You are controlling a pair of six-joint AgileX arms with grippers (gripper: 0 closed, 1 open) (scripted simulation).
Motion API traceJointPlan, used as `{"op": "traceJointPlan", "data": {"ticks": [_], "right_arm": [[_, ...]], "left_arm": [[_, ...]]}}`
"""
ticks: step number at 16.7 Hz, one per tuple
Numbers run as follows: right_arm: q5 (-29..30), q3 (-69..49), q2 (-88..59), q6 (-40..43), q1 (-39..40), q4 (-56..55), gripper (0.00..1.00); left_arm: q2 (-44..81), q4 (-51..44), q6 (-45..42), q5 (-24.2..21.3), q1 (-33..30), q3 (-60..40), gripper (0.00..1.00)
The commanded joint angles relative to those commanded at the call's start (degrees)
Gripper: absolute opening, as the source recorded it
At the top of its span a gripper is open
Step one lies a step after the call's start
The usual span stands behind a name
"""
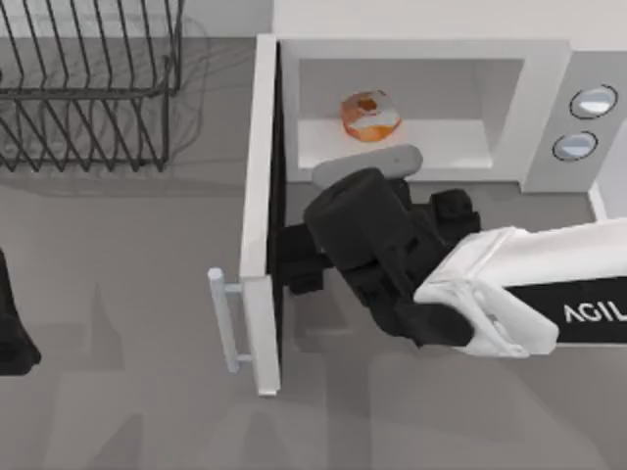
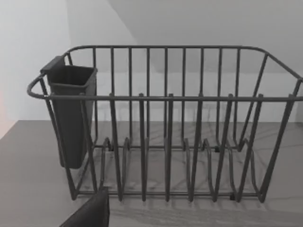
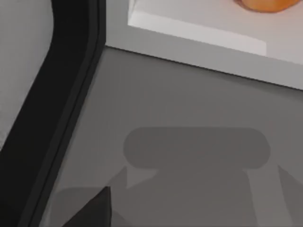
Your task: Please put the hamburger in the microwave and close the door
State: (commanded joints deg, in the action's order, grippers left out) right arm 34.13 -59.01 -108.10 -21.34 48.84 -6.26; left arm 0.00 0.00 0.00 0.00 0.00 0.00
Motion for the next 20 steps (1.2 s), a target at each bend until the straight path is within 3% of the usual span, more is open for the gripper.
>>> {"op": "traceJointPlan", "data": {"ticks": [11, 20], "right_arm": [[-0.49, -4.64, 6.59, 0.10, -0.11, 15.25, 1.00], [-0.81, -4.37, 7.53, 0.28, -0.55, 16.65, 1.00]], "left_arm": [[0.00, 0.00, 0.00, 0.00, 0.00, 0.00, 1.00], [0.00, 0.00, 0.00, 0.00, 0.00, 0.00, 1.00]]}}
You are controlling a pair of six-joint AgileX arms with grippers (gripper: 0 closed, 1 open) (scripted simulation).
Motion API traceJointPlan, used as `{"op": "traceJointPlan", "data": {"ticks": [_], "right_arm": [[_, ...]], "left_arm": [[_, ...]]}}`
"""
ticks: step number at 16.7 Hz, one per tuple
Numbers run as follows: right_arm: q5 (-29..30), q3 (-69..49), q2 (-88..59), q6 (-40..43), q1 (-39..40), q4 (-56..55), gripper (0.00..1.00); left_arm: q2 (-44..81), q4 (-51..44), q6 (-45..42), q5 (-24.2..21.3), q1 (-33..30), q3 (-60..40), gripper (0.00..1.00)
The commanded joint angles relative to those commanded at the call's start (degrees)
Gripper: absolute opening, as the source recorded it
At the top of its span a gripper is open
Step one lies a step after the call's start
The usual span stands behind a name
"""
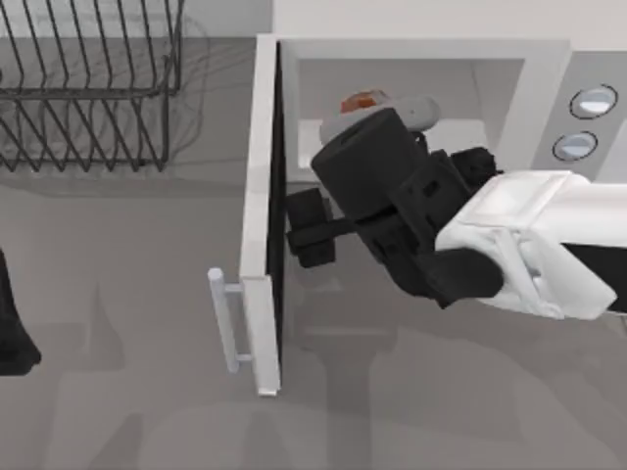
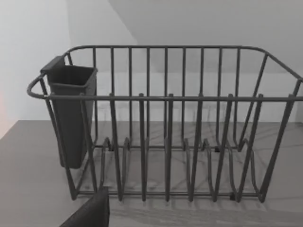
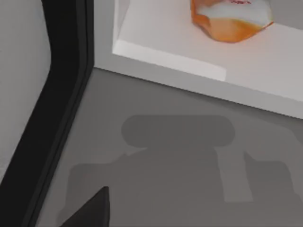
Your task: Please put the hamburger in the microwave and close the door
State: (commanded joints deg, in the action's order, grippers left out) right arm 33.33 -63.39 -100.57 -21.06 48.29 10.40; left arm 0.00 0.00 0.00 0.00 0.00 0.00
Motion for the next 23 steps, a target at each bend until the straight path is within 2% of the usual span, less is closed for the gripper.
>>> {"op": "traceJointPlan", "data": {"ticks": [6, 17, 23], "right_arm": [[-5.48, 10.32, 16.52, 3.46, -8.00, -1.86, 1.00], [-25.18, 47.83, 81.42, 15.90, -36.55, -8.03, 1.00], [-32.76, 62.34, 99.45, 20.70, -47.50, -10.24, 1.00]], "left_arm": [[0.00, 0.00, 0.00, 0.00, 0.00, 0.00, 1.00], [0.00, 0.00, 0.00, 0.00, 0.00, 0.00, 1.00], [0.00, 0.00, 0.00, 0.00, 0.00, 0.00, 1.00]]}}
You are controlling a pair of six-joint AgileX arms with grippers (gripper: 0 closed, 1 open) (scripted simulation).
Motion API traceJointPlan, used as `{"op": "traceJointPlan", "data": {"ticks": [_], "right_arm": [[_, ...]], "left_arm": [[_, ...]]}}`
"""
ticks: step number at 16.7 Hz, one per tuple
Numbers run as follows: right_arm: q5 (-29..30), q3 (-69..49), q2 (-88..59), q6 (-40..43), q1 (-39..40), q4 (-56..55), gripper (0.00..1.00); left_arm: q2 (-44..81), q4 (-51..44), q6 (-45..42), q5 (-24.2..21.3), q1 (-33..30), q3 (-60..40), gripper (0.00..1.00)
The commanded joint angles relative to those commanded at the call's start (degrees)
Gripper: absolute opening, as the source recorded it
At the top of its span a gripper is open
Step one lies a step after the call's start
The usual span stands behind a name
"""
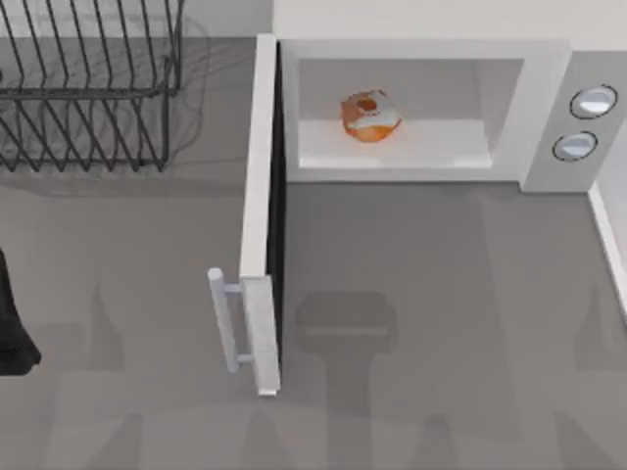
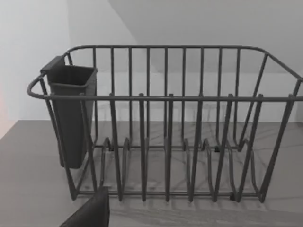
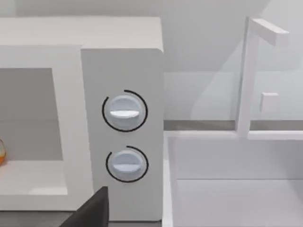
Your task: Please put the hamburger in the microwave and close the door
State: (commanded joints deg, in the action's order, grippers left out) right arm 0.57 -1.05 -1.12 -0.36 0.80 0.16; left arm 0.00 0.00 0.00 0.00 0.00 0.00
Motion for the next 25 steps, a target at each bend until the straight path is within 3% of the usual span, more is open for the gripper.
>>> {"op": "traceJointPlan", "data": {"ticks": [6, 19, 25], "right_arm": [[-0.57, 1.05, 1.12, 0.36, -0.80, -0.16, 1.00], [-0.57, 1.05, 1.12, 0.36, -0.80, -0.16, 1.00], [-0.57, 1.05, 1.12, 0.36, -0.80, -0.16, 1.00]], "left_arm": [[0.00, 0.00, 0.00, 0.00, 0.00, 0.00, 1.00], [0.00, 0.00, 0.00, 0.00, 0.00, 0.00, 0.02], [0.00, 0.00, 0.00, 0.00, 0.00, 0.00, 0.00]]}}
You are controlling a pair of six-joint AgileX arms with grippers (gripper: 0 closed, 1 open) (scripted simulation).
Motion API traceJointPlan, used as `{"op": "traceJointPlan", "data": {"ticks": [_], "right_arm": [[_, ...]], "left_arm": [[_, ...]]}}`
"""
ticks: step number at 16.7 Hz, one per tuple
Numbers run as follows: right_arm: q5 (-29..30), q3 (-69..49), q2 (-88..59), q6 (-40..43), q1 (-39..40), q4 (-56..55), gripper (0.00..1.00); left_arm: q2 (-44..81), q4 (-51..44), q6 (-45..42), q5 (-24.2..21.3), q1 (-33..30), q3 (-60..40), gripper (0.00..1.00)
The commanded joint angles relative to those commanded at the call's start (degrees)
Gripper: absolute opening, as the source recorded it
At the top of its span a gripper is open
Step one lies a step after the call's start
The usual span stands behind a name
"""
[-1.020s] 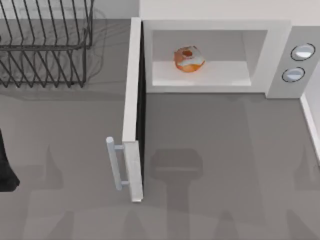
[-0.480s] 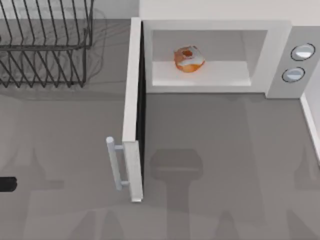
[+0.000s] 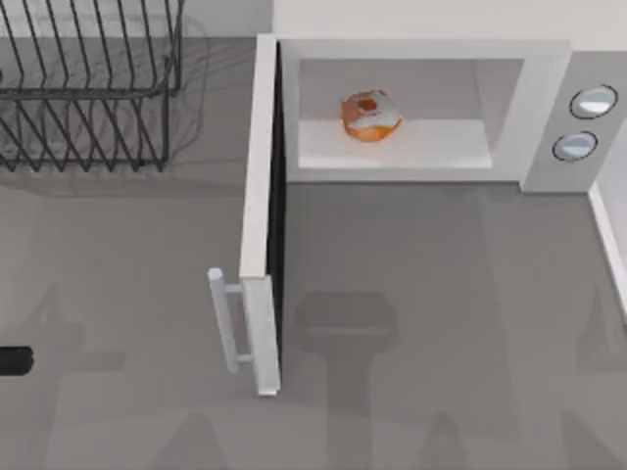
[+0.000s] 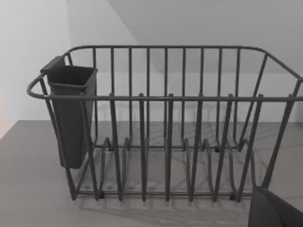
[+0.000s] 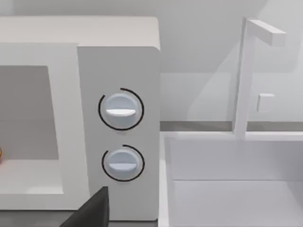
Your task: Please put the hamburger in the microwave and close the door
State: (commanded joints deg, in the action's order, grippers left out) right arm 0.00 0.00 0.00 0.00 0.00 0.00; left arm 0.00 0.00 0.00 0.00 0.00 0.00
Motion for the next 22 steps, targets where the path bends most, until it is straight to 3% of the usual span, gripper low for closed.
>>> {"op": "traceJointPlan", "data": {"ticks": [5, 11, 17, 22], "right_arm": [[0.00, 0.00, 0.00, 0.00, 0.00, 0.00, 1.00], [0.00, 0.00, 0.00, 0.00, 0.00, 0.00, 1.00], [0.00, 0.00, 0.00, 0.00, 0.00, 0.00, 1.00], [0.00, 0.00, 0.00, 0.00, 0.00, 0.00, 1.00]], "left_arm": [[0.98, 0.32, -0.02, 1.03, -1.03, -0.78, 0.00], [7.90, 2.28, -0.13, 10.08, -10.09, -5.63, 0.00], [7.70, 1.62, -0.09, 11.03, -11.02, -6.02, 0.00], [6.33, -4.01, -0.06, 22.01, -22.00, -10.36, 0.00]]}}
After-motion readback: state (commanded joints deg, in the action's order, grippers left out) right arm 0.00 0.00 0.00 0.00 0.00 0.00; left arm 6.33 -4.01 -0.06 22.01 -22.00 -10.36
